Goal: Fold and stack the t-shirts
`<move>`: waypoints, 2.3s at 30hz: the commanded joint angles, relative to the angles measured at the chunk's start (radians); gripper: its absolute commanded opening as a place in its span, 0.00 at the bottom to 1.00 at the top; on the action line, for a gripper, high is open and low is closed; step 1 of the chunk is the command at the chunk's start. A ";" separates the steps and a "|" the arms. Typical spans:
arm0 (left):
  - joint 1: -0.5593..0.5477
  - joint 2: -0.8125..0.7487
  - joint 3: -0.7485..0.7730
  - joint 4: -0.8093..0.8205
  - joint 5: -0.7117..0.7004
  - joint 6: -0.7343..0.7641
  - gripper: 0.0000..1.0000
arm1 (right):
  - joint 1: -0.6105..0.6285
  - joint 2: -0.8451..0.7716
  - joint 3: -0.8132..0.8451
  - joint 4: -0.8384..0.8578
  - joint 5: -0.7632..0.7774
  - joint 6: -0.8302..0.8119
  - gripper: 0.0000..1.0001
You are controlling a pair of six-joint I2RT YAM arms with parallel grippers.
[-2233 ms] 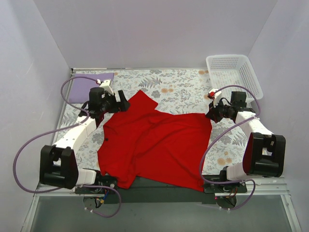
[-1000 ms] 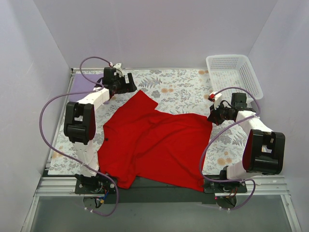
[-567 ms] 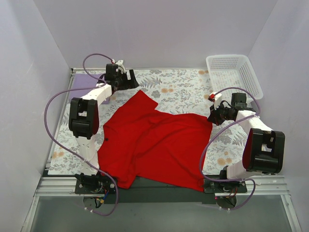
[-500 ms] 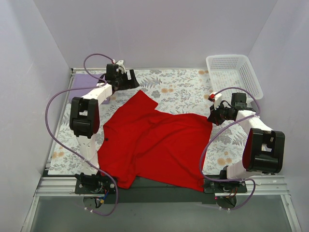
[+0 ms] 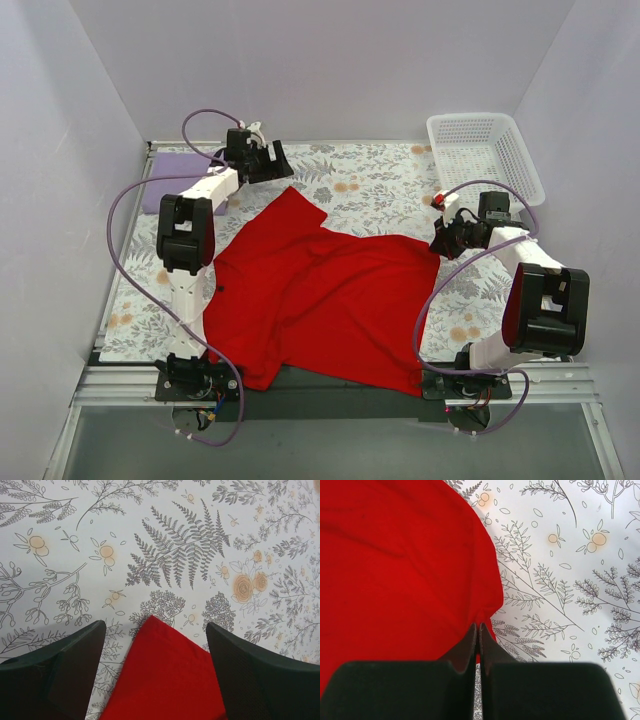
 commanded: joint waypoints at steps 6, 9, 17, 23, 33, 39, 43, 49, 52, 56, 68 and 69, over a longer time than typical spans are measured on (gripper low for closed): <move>-0.004 0.055 0.077 -0.071 0.065 0.029 0.72 | -0.005 0.017 0.044 -0.013 -0.021 -0.013 0.01; -0.004 0.061 0.077 -0.088 0.071 0.049 0.70 | -0.005 0.020 0.047 -0.015 -0.023 -0.015 0.01; -0.011 0.098 0.101 -0.157 0.058 0.107 0.64 | -0.005 0.027 0.049 -0.019 -0.023 -0.015 0.01; -0.034 0.119 0.141 -0.200 0.016 0.159 0.62 | -0.005 0.027 0.052 -0.021 -0.026 -0.015 0.01; -0.053 0.121 0.147 -0.231 -0.054 0.208 0.51 | -0.007 0.031 0.053 -0.027 -0.027 -0.015 0.01; -0.059 0.125 0.146 -0.234 -0.058 0.225 0.43 | -0.010 0.037 0.058 -0.033 -0.029 -0.018 0.01; -0.070 0.133 0.147 -0.240 -0.070 0.240 0.39 | -0.012 0.037 0.058 -0.035 -0.030 -0.018 0.01; -0.093 0.141 0.147 -0.257 -0.142 0.274 0.38 | -0.016 0.037 0.061 -0.038 -0.033 -0.018 0.01; -0.103 0.144 0.147 -0.262 -0.173 0.285 0.37 | -0.018 0.040 0.061 -0.039 -0.033 -0.016 0.01; -0.119 0.145 0.149 -0.265 -0.216 0.302 0.36 | -0.021 0.039 0.063 -0.041 -0.036 -0.018 0.01; -0.143 0.147 0.138 -0.266 -0.256 0.316 0.19 | -0.027 0.037 0.066 -0.047 -0.043 -0.019 0.01; -0.146 0.147 0.140 -0.268 -0.250 0.316 0.18 | -0.028 0.037 0.066 -0.047 -0.043 -0.019 0.01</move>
